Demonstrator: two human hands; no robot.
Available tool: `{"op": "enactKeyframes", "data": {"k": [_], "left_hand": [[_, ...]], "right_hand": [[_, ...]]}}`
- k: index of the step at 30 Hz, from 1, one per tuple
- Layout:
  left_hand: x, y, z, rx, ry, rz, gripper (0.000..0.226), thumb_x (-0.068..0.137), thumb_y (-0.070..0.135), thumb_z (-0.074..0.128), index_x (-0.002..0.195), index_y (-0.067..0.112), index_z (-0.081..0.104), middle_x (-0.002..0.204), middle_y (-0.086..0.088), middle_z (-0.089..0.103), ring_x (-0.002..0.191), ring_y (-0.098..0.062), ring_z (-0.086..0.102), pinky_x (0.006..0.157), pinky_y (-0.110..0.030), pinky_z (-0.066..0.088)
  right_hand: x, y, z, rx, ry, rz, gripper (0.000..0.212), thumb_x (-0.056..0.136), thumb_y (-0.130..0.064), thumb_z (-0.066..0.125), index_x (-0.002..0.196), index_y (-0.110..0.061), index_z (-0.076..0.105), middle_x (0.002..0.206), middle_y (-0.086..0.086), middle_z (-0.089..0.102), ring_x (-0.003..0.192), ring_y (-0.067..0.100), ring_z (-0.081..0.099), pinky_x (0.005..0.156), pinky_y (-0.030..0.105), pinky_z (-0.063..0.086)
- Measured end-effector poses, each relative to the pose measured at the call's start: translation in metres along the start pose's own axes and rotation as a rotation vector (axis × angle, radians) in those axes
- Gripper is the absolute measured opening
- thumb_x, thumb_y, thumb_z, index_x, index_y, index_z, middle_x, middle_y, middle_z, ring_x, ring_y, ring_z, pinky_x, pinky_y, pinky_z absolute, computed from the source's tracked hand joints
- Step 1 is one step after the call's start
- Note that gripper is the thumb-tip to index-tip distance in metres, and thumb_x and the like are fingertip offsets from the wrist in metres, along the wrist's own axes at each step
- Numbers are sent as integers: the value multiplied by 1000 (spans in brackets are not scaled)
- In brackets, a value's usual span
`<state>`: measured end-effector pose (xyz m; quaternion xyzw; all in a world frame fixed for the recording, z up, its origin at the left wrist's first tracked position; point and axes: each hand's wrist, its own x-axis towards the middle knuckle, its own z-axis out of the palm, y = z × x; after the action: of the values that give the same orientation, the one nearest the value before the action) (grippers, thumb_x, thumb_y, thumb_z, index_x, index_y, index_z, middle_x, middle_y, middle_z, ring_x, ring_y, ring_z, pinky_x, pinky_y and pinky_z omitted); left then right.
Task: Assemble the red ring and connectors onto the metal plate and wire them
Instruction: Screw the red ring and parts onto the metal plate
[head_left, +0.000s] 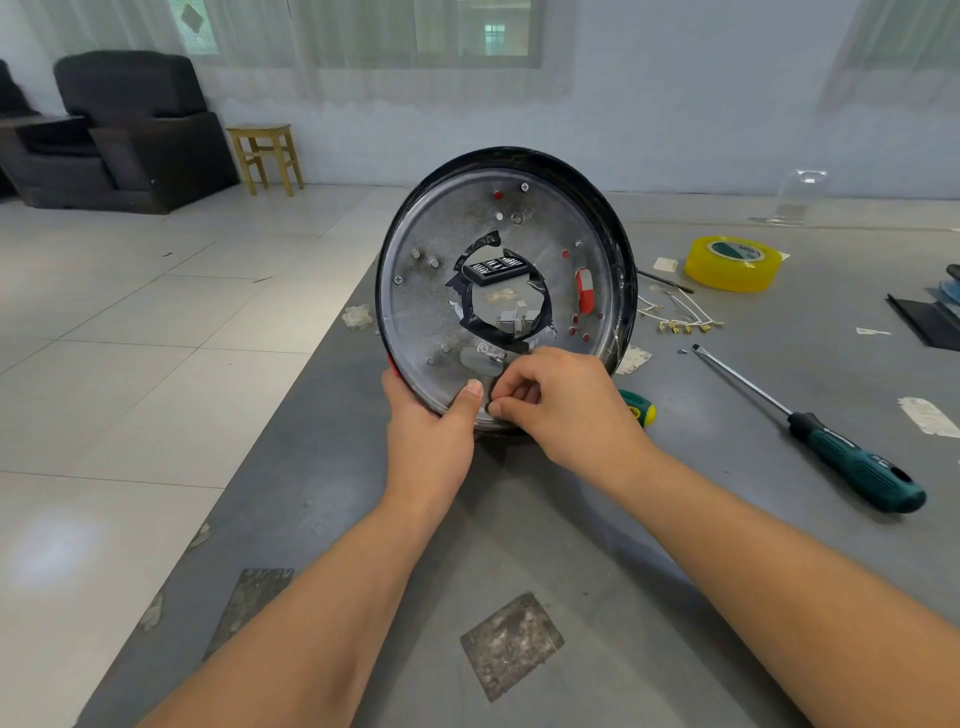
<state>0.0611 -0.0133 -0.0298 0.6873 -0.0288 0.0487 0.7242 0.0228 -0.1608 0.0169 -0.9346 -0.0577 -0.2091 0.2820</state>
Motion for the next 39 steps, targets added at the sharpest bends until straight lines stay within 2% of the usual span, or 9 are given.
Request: {"op": "enactKeyframes", "data": {"k": [7,10,13,17,21,27,32,37,39], "left_hand": [[-3,3,1,-23,12,-1,51,76,36,76,113,53,45,112,11,73,108,-21,73,96,-56,58],[-2,4,1,-11,26,-10,52,75,38,76,114,51,44,111,11,72,107,-21,73,95,-56,59],[-1,5,0,-10,36,-12,64,75,39,76,130,36,44,113,9,71,107,-22,72,95,-56,59],[2,4,-4,-80,54,-42,68,77,35,76,136,31,44,112,14,71,107,-16,72,89,-48,63],[7,2,-7,-233,75,-84,59,93,12,75,140,30,44,121,12,70,105,-9,73,75,-31,64],[7,10,-10,-433,103,-139,54,100,1,66,147,19,47,138,-5,66,121,-22,69,89,-46,64],[7,13,-14,-513,170,-129,52,100,-1,65,145,18,48,136,-4,68,120,-21,70,83,-38,65],[17,14,-21,-512,253,-102,50,99,-1,66,140,20,48,134,-1,67,117,-17,71,78,-34,65],[20,14,-23,-542,264,-102,50,98,-3,65,138,22,48,132,0,67,116,-17,71,78,-35,65]], "right_hand": [[-2,1,1,67,26,-14,19,83,-22,84,90,-26,67,77,-15,62,69,1,61,70,24,56],[-6,2,3,13,42,-105,15,86,-23,81,92,-23,67,82,-14,59,72,2,57,73,28,55],[-12,6,2,-9,63,-175,18,89,-27,77,104,-20,69,97,-8,62,88,6,59,84,27,53],[-21,24,-11,-94,267,-255,16,91,-21,72,104,-13,66,107,0,61,103,19,56,93,30,45],[-27,54,-30,-158,405,-77,21,90,-20,71,103,-10,58,110,5,57,105,24,50,93,32,40],[-32,82,-29,-353,18,213,52,96,-46,62,139,-20,51,137,1,53,125,25,48,105,39,42],[-30,83,-23,-301,-83,199,34,99,-30,58,132,-21,60,125,2,60,116,25,53,94,32,40],[-34,87,-29,7,72,271,28,98,-34,64,125,-39,63,114,-16,69,90,1,57,71,8,36],[-35,86,-32,161,151,324,22,96,-39,67,115,-47,61,102,-18,72,86,0,64,70,9,44]]}}
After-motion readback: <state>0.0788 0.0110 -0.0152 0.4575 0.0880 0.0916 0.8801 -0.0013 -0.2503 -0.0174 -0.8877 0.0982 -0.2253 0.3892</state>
